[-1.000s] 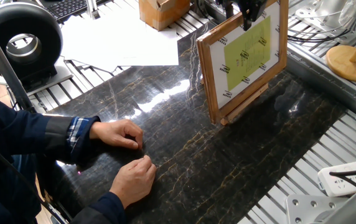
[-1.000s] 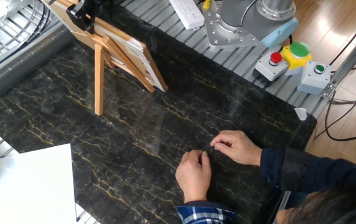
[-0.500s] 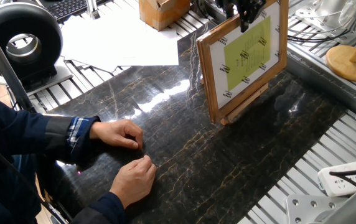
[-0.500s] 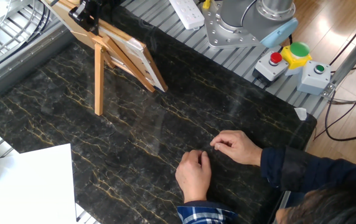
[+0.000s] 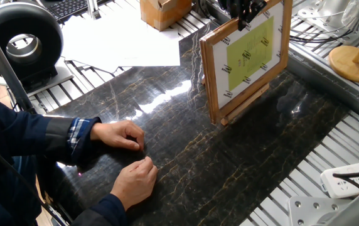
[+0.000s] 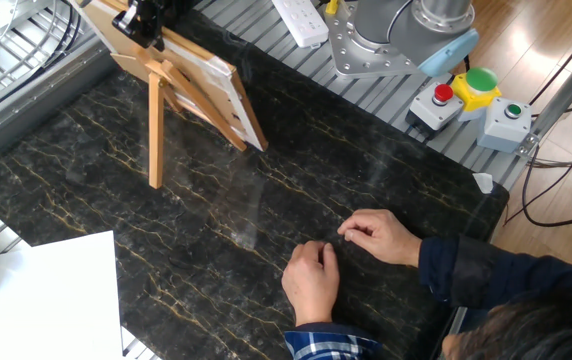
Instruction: Take the photo frame down from the bracket
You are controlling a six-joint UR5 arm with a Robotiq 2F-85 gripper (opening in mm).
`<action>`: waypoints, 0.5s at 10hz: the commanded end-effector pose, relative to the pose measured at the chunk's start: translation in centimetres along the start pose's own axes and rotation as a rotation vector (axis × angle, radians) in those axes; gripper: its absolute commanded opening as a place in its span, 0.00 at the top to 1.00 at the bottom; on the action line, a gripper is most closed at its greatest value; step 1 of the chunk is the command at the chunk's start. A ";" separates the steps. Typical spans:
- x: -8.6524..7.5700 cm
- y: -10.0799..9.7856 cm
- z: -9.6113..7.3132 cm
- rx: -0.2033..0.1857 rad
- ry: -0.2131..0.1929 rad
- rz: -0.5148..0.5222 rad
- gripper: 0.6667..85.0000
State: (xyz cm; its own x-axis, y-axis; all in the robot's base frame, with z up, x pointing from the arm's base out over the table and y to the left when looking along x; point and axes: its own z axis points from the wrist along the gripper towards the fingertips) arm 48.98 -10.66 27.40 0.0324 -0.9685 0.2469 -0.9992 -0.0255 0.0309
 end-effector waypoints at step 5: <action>1.0 4.5 -2.4 -0.119 0.019 0.049 0.99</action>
State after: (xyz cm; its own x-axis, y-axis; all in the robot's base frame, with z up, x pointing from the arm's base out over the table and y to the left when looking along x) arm 46.57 -11.20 28.91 0.0126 -0.9639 0.2661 -0.9961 0.0113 0.0878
